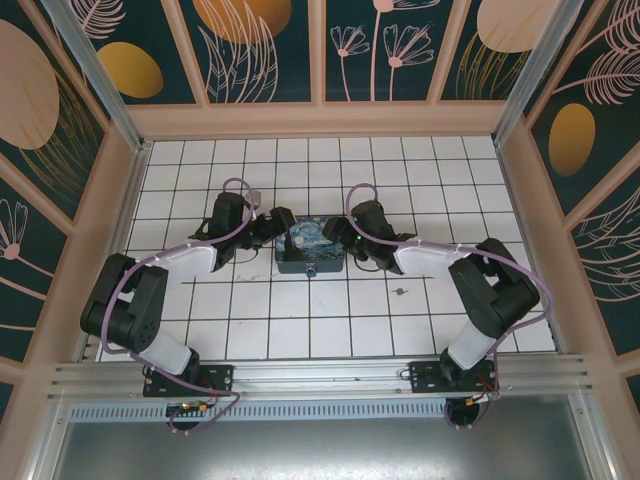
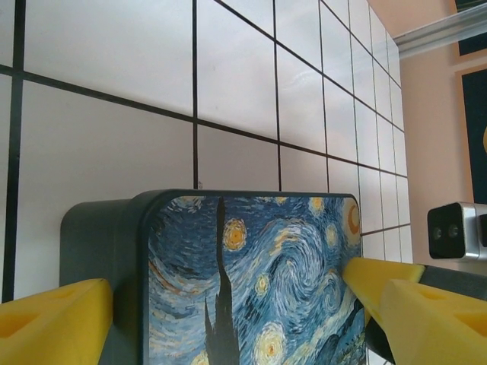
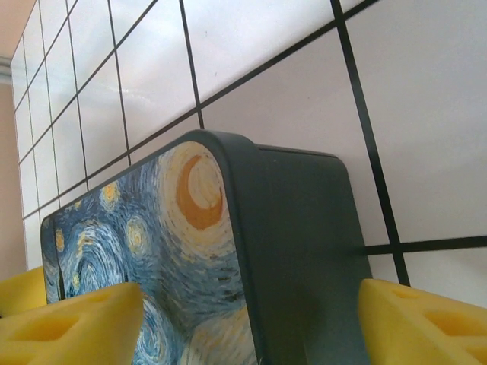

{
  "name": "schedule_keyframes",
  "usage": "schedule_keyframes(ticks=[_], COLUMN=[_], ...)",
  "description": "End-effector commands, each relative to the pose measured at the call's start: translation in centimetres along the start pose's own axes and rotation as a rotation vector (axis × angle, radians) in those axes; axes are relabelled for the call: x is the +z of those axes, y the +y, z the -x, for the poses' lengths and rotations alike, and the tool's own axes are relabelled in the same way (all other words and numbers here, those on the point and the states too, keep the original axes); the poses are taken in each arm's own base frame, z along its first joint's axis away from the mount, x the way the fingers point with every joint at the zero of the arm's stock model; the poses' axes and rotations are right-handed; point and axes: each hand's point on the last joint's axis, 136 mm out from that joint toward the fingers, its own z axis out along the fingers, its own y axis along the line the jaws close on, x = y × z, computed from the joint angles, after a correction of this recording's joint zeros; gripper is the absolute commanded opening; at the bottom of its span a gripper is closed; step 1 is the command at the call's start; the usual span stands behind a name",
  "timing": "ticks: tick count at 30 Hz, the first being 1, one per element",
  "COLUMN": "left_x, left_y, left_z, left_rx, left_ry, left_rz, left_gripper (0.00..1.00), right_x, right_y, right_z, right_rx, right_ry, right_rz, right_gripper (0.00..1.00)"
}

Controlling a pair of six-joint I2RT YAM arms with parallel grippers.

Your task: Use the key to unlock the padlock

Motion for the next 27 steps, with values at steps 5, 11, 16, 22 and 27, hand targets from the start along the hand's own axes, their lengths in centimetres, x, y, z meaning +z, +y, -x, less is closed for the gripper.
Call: schedule_keyframes(ticks=[5, 11, 16, 22, 27], left_x=[-1.3, -4.2, -7.1, -9.8, -10.9], left_y=[-1.2, -3.2, -4.5, -5.0, -5.8], left_z=[1.9, 3.7, 5.4, 7.2, 7.1], left_rx=[0.095, 0.129, 0.221, 0.303, 0.248], left_ry=[-0.088, -0.185, -0.282, -0.399, -0.414], left_rz=[0.019, 0.014, 0.065, 0.138, 0.108], left_gripper=[0.94, 0.98, 0.98, 0.98, 0.99], right_x=[-5.3, -8.9, -10.8, -10.6, -10.5], right_y=[0.5, -5.4, -10.4, -12.4, -13.7], right_z=[3.0, 1.4, 0.9, -0.4, -1.3], right_rx=[-0.032, -0.025, 0.013, 0.007, 0.021], right_ry=[-0.127, -0.112, -0.125, -0.081, -0.056], right_rz=[-0.004, -0.143, -0.229, -0.274, -0.313], right_gripper=[0.85, 0.85, 0.85, 0.84, 0.83])
